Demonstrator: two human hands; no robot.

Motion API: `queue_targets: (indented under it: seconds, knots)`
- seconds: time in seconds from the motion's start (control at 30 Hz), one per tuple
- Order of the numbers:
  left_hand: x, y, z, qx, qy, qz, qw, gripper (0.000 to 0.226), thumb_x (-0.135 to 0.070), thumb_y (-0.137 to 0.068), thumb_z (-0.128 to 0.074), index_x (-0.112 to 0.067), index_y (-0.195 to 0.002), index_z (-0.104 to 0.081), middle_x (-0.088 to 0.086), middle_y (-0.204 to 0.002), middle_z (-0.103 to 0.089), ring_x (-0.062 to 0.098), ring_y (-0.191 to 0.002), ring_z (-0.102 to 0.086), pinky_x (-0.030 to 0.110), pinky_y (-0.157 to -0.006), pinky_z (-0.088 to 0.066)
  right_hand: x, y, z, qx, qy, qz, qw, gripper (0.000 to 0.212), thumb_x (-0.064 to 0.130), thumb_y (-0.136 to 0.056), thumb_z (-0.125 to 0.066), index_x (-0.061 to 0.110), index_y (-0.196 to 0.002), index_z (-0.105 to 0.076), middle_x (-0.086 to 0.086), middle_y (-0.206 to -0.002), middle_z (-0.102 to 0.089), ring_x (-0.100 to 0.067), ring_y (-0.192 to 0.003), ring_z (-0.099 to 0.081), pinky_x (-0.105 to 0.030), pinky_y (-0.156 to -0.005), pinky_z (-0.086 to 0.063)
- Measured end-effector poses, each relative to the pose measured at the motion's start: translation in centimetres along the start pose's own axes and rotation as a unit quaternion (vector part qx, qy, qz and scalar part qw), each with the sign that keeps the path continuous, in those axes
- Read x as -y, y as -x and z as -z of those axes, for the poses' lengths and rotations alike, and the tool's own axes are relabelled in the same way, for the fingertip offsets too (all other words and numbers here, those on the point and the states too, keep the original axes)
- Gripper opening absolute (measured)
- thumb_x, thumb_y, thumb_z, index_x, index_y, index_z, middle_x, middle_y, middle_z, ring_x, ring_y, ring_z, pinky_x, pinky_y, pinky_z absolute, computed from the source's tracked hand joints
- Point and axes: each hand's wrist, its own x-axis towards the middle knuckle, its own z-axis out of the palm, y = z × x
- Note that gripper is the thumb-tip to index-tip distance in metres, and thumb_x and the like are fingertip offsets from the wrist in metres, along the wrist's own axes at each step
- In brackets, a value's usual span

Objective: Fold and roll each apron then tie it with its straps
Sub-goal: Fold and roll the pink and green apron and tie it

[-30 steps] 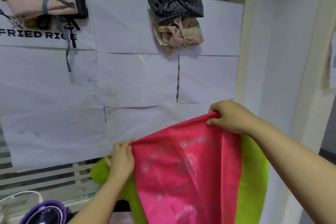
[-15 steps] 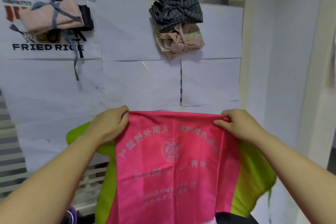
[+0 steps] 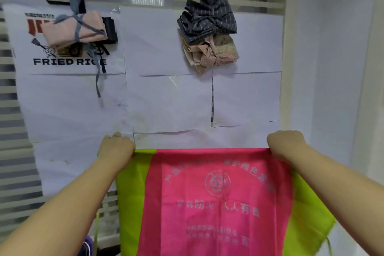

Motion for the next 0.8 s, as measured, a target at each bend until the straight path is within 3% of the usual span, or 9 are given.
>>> queue_targets:
  seconds: [0.13,0.23,0.27,0.33,0.4,0.5,0.6,0.67,0.8]
  knots:
    - [-0.7,-0.2,-0.1,0.111,0.138,0.118,0.977,0.034,-0.004,-0.09,-0.046,-0.01,-0.122,-0.059,0.01,-0.13,-0.056,0.027,-0.119,-0.055,0.033,-0.093,-0.046,0.2,-2.5,-2.5,0.093,-0.178,-0.044,0.979,0.027,0.005,-0.09,-0.044,0.007,-0.109,-0.063,-0.013,-0.114,-0.066,-0.028,-0.105,-0.064,-0.028,-0.079,-0.052]
    - [-1.4,-0.2,-0.5,0.154,0.332,0.155,0.918,0.01,-0.011,-0.091,-0.059,-0.004,-0.097,-0.065,0.013,-0.115,-0.066,0.026,-0.1,-0.065,0.024,-0.07,-0.049,0.9,-3.5,-4.8,0.151,-0.537,-0.113,0.822,0.015,0.001,-0.093,-0.048,0.004,-0.085,-0.06,-0.016,-0.08,-0.066,-0.027,-0.065,-0.068,-0.031,-0.051,-0.054]
    - [-1.5,-0.1,-0.8,0.138,0.455,0.18,0.861,0.009,-0.009,-0.094,-0.055,-0.005,-0.088,-0.061,0.014,-0.107,-0.067,0.025,-0.085,-0.068,0.023,-0.057,-0.05,1.3,-3.4,-5.4,0.14,-0.634,-0.132,0.749,0.016,0.002,-0.095,-0.047,0.008,-0.084,-0.057,-0.013,-0.08,-0.062,-0.025,-0.059,-0.064,-0.032,-0.049,-0.053]
    - [-2.3,0.4,-0.7,0.069,0.702,0.239,0.667,0.025,-0.004,-0.1,-0.033,-0.01,-0.089,-0.055,0.013,-0.098,-0.062,0.018,-0.061,-0.065,0.023,-0.044,-0.051,2.0,-3.7,-6.3,0.096,-0.734,-0.149,0.655,0.023,0.005,-0.099,-0.039,0.013,-0.084,-0.055,-0.011,-0.083,-0.054,-0.024,-0.059,-0.054,-0.036,-0.051,-0.05]
    - [-2.6,0.5,-0.7,-0.017,0.776,0.271,0.569,0.031,-0.001,-0.1,-0.024,-0.012,-0.1,-0.054,0.015,-0.105,-0.06,0.015,-0.066,-0.062,0.022,-0.043,-0.051,2.8,-3.7,-6.1,0.03,-0.74,-0.101,0.665,0.029,0.002,-0.097,-0.039,0.014,-0.084,-0.061,-0.015,-0.093,-0.061,-0.026,-0.069,-0.055,-0.038,-0.064,-0.047]
    - [-2.1,1.5,0.1,-0.234,0.693,0.249,0.635,0.041,0.005,-0.089,-0.027,-0.01,-0.112,-0.059,0.015,-0.115,-0.063,0.024,-0.092,-0.062,0.021,-0.068,-0.05,3.3,-2.1,-4.8,-0.166,-0.674,-0.05,0.718,0.032,0.0,-0.094,-0.041,0.006,-0.108,-0.069,-0.006,-0.111,-0.065,-0.021,-0.102,-0.058,-0.024,-0.089,-0.04]
    - [-1.4,4.8,0.1,-0.372,0.611,0.221,0.663,0.056,0.004,-0.077,-0.028,-0.013,-0.119,-0.061,0.009,-0.123,-0.061,0.022,-0.115,-0.053,0.027,-0.098,-0.04,3.8,2.2,-4.2,-0.369,-0.66,-0.077,0.65,0.038,0.001,-0.087,-0.038,0.007,-0.112,-0.067,-0.002,-0.108,-0.063,-0.012,-0.102,-0.055,-0.007,-0.087,-0.036]
    - [-2.0,7.5,-2.0,-0.385,0.583,0.19,0.69,0.058,0.009,-0.074,-0.03,-0.008,-0.121,-0.06,0.013,-0.126,-0.059,0.019,-0.118,-0.047,0.024,-0.101,-0.034,4.7,4.9,-6.7,-0.382,-0.661,-0.084,0.64,0.038,0.003,-0.085,-0.04,0.005,-0.111,-0.067,-0.001,-0.11,-0.063,-0.012,-0.105,-0.055,-0.003,-0.087,-0.034]
    - [-2.8,16.4,-9.8,-0.258,0.53,0.136,0.796,0.056,0.011,-0.076,-0.035,-0.003,-0.126,-0.057,0.019,-0.142,-0.046,0.027,-0.132,-0.039,0.008,-0.107,-0.017,6.9,12.3,-14.6,-0.249,-0.608,-0.072,0.75,0.039,0.012,-0.082,-0.041,0.006,-0.107,-0.069,-0.012,-0.109,-0.068,-0.028,-0.101,-0.06,-0.025,-0.085,-0.041]
